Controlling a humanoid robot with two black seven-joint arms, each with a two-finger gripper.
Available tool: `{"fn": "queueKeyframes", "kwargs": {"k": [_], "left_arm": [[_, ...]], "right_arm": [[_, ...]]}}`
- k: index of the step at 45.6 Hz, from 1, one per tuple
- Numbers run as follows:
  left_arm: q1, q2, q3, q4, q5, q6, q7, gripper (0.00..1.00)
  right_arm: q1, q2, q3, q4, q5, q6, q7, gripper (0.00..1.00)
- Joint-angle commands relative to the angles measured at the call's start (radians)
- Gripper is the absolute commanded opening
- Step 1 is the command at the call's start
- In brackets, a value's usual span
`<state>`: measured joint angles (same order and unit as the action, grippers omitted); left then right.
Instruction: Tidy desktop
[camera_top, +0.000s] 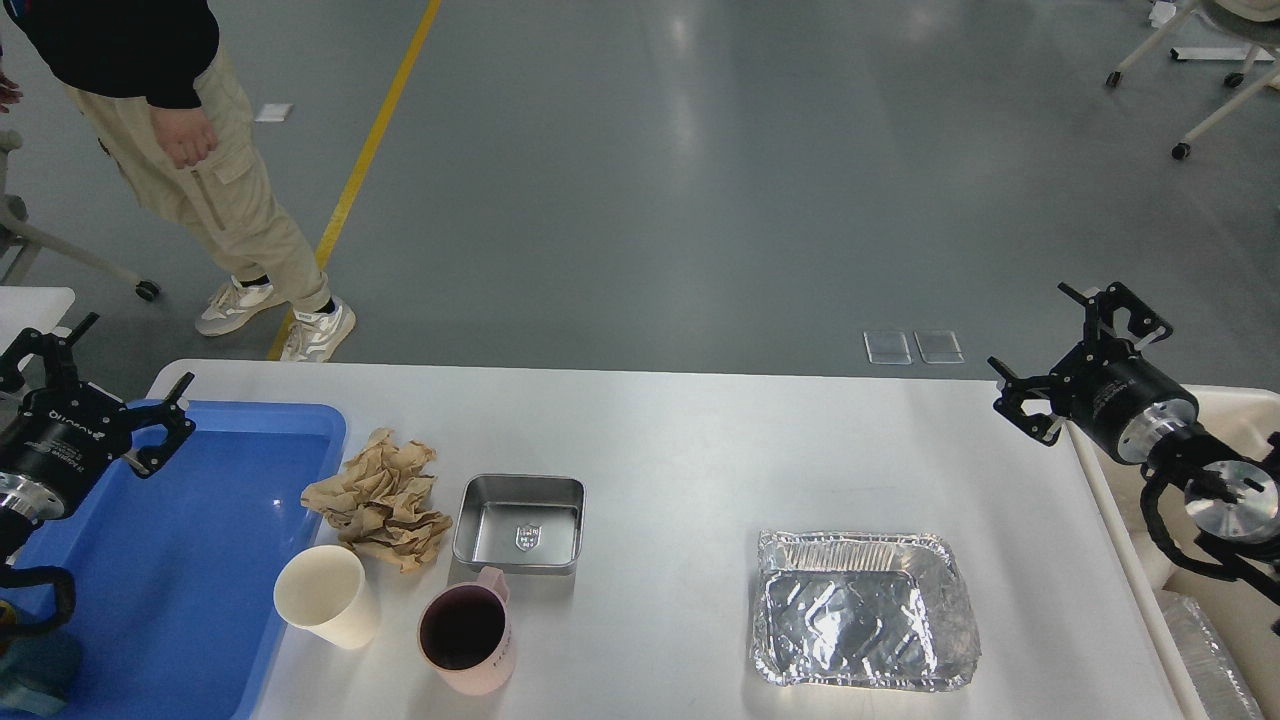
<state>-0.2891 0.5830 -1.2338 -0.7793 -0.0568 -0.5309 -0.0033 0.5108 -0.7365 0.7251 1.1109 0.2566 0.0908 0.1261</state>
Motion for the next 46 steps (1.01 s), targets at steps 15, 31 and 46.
{"fn": "queueKeyframes", "kwargs": {"k": [15,31,46], "left_arm": [[0.024,0.008,-0.033,-0.012,0.002,-0.004,-0.004,0.97],[0.025,-0.002,-0.036,-0.008,0.012,-0.001,-0.020,0.97],[0.028,-0.009,-0.039,0.002,0.017,0.042,-0.027,0.98]], "right_arm": [[-0.003,0.000,-0.012,-0.002,-0.008,-0.003,0.006,1.00],[-0.011,-0.001,-0.013,0.000,-0.013,-0.016,0.007,1.00],[-0.011,-0.004,-0.015,0.000,-0.013,-0.016,0.009,1.00]]}}
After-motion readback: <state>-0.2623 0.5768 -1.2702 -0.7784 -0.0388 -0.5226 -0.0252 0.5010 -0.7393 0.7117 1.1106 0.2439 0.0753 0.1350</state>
